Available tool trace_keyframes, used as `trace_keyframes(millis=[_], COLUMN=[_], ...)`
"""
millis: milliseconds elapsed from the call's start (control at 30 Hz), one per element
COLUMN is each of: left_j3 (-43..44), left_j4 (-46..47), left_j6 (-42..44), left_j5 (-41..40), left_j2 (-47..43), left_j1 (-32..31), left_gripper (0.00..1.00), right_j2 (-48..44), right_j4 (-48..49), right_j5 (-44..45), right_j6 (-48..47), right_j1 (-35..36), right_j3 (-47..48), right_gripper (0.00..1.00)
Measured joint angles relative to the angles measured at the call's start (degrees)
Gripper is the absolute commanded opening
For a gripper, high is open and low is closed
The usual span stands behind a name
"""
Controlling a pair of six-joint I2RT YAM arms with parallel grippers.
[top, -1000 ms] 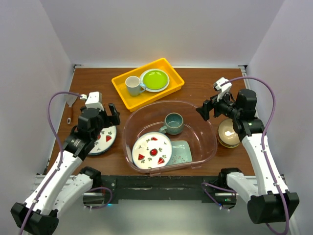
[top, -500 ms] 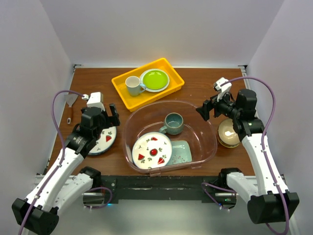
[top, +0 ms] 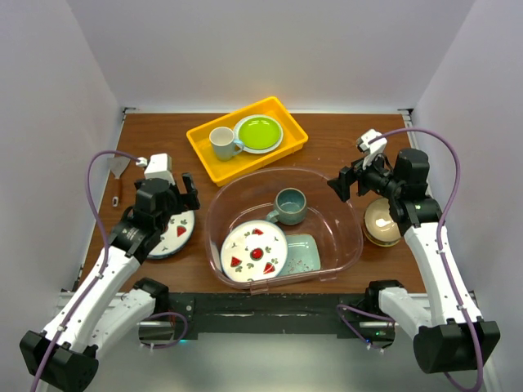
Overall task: Place the mixed dishes into the plastic bin
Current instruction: Pick up the plate at the center of the board.
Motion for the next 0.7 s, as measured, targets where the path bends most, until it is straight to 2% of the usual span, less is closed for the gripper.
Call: trace_keyframes(millis=[700], left_j3=[0.0], left_j4=[-0.4], left_j6=[0.0], left_j5=[-1.6], left_j2=[1.7], left_j1=[0.0], left_gripper=[1.0], right_j2=[0.0], right_j4=[0.0], right_j5=[0.0], right_j6=[0.0], right_j1=[0.0], right_j3=[0.0], right_gripper=[0.99])
